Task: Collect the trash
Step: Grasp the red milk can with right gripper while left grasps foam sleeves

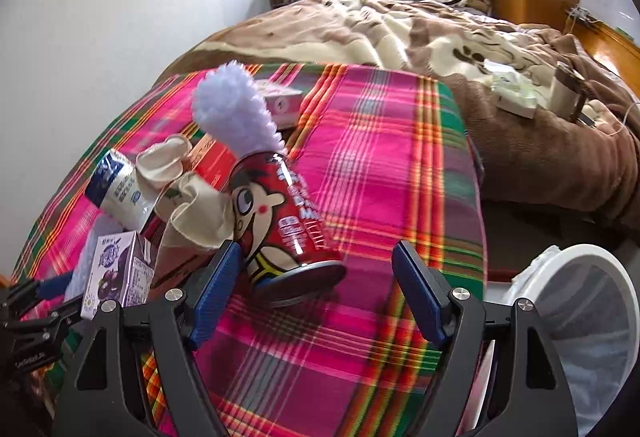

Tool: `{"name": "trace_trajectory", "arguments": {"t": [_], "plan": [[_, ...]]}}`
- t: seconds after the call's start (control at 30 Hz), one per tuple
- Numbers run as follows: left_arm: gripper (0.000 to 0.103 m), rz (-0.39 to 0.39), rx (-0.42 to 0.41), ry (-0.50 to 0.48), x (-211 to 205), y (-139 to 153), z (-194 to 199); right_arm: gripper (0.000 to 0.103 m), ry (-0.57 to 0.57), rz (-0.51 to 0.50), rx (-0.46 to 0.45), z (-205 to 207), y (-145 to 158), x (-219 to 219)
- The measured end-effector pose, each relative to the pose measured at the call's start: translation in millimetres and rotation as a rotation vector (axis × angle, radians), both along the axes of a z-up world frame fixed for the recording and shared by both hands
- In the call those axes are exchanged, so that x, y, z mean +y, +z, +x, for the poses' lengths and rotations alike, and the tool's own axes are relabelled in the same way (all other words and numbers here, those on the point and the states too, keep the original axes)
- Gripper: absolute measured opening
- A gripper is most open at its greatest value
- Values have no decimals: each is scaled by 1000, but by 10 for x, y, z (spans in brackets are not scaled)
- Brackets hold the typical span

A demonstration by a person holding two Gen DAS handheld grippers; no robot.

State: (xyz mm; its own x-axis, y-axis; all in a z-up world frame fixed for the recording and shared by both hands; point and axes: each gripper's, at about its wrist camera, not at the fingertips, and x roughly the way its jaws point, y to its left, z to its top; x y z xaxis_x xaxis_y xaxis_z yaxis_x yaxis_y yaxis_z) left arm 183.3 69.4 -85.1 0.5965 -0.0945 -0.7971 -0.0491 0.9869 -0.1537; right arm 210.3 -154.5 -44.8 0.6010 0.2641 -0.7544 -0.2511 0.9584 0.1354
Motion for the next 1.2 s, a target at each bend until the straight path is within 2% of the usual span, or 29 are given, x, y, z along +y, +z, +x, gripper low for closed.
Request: {"name": "trace_trajectory", "arguments": {"t": [0.23, 0.43, 0.57, 0.63, 0.7, 0.83, 1.1, 1.2], "plan": [[56, 30, 4, 0, 22, -4, 134, 79, 26, -6, -4, 42, -6, 35], [56, 9, -5, 11, 48, 4, 260, 78, 41, -34, 13, 124, -62, 115], [55, 4, -9, 11, 63, -13, 289, 54, 44, -39, 17, 140, -89, 153], [41, 3, -17, 12, 69, -9, 293, 54, 36, -47, 12, 125, -85, 153], [33, 12, -21, 11, 71, -12, 301, 54, 29, -42, 10, 101, -73, 139], [28, -11, -29, 15, 92, 8, 289, 54, -3, -51, 1, 76, -61, 98], [27, -49, -79, 9, 84, 147, 135, 54, -56, -2, -45, -131, 56, -22], [27, -24, -110, 5, 42, 258, 54, 54, -68, 14, -62, -222, 127, -54]]}}
